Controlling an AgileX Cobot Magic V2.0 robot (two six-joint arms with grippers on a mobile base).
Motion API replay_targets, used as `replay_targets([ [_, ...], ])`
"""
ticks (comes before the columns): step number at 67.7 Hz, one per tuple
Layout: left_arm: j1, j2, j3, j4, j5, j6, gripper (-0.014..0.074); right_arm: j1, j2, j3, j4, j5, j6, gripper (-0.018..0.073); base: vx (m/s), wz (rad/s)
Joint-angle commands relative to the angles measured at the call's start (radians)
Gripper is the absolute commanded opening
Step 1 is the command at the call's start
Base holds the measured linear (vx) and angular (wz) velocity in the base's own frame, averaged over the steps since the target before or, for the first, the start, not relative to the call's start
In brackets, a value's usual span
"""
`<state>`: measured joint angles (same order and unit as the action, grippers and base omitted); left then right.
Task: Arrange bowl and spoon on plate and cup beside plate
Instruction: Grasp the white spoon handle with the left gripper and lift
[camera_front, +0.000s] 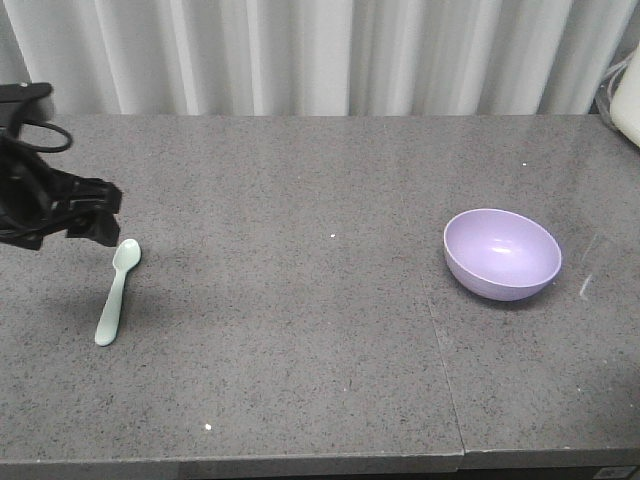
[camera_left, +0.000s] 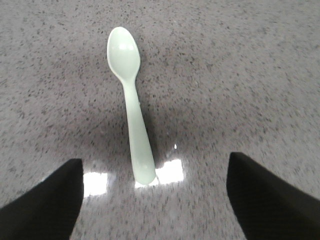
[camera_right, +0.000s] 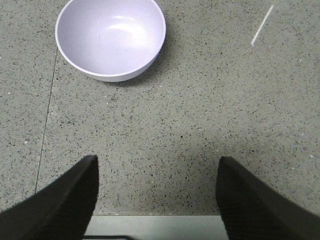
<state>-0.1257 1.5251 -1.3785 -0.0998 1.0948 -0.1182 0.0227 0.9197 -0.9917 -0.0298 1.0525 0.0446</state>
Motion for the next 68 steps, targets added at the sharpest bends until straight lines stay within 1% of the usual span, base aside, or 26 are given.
replay_targets([
  [1,-0.006,0.044,-0.068,-0.008,-0.032,-0.024,0.0554,-0.007,-0.003,-0.034,-0.008,-0.046,-0.006,0.0494,0.0,0.0],
  [7,-0.006,0.109,-0.097,-0.004,-0.026,-0.028,0.0554,-0.007,-0.003,-0.034,-0.008,-0.047,-0.006,0.0494,0.0,0.0],
  [8,-0.006,0.184,-0.116,0.029,-0.026,-0.029,0.0554,-0.007,-0.003,-0.034,-0.008,-0.047,-0.006,0.0494,0.0,0.0],
  [14,-0.006,0.221,-0.12,0.04,-0.028,-0.031,0.0554,-0.007,-0.003,-0.034,-0.008,-0.048,-0.006,0.0494,0.0,0.0],
  [44,-0.006,0.32,-0.12,0.04,-0.093,-0.049,0.0554,-0.007,-0.003,-0.034,-0.008,-0.048,-0.006,0.0494,0.0,0.0],
  [68,-0.006,0.358,-0.121,0.04,-0.088,-0.056,0.0554,-0.007,-0.003,-0.034,-0.008,-0.048,-0.006,0.0494,0.0,0.0],
])
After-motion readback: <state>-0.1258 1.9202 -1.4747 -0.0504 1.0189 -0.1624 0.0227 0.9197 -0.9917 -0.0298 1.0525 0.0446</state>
